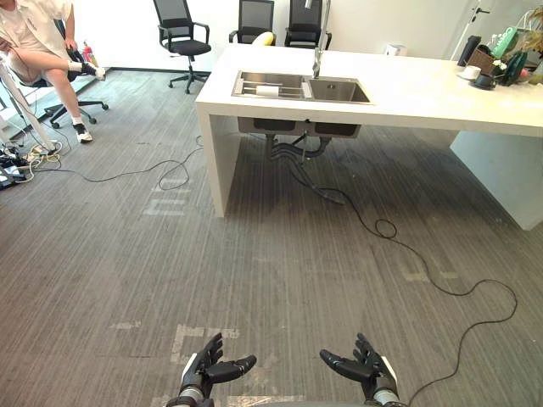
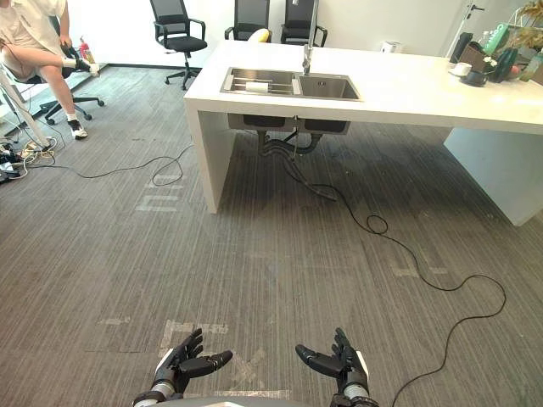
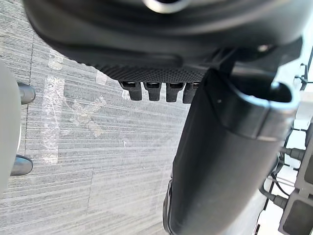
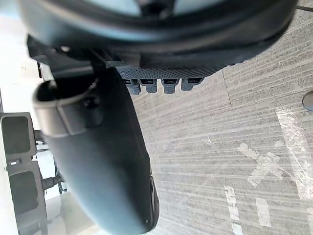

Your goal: Walk over to the sink, pick up the cup, carry it to the dishwasher, place the cup inside the dishwasher, then close the dishwasher door

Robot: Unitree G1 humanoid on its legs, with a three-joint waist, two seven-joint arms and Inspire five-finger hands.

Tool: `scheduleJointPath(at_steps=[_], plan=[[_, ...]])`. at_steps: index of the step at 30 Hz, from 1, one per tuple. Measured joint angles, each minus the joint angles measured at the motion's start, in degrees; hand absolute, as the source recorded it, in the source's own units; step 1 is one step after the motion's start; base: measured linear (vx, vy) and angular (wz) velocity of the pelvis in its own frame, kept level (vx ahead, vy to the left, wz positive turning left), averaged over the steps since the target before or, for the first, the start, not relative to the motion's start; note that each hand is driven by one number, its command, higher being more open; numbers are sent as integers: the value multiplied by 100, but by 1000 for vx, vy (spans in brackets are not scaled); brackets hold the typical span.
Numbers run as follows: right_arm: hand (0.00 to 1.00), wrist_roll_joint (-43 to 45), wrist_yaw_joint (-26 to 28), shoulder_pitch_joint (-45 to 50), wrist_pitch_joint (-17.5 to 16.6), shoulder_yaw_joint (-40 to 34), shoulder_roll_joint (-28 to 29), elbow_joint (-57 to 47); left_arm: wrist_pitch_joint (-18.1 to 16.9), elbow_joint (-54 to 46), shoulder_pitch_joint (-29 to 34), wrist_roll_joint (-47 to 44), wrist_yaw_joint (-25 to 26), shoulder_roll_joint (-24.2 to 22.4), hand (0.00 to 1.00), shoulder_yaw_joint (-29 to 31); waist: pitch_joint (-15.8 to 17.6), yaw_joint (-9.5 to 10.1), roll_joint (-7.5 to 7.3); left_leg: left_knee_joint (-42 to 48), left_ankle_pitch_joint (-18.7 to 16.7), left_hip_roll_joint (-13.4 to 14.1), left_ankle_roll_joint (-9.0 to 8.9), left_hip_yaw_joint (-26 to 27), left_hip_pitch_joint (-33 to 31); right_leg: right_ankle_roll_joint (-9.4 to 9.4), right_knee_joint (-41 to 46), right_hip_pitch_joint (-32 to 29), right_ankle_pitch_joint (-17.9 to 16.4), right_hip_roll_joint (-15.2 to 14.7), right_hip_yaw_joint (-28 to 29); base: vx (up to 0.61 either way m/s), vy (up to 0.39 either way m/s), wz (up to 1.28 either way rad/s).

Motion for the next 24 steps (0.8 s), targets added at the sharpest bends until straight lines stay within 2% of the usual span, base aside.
scheduleJointPath(at_steps=[8, 24], plan=[[100, -4, 0, -2, 0, -261, -157, -14, 0, 0, 145, -46, -13, 48, 100, 388, 6, 4, 9, -1, -18, 0, -27, 15, 1, 0, 7, 5, 0, -3, 5, 0, 0, 0], [100, -120, 61, 13, 0, -464, -214, -39, -1, -4, 248, -116, -179, 63, 100, 609, 41, -2, 92, 2, -85, 20, -60, 348, -3, 9, 23, 13, -15, -11, 47, -4, -1, -1]])
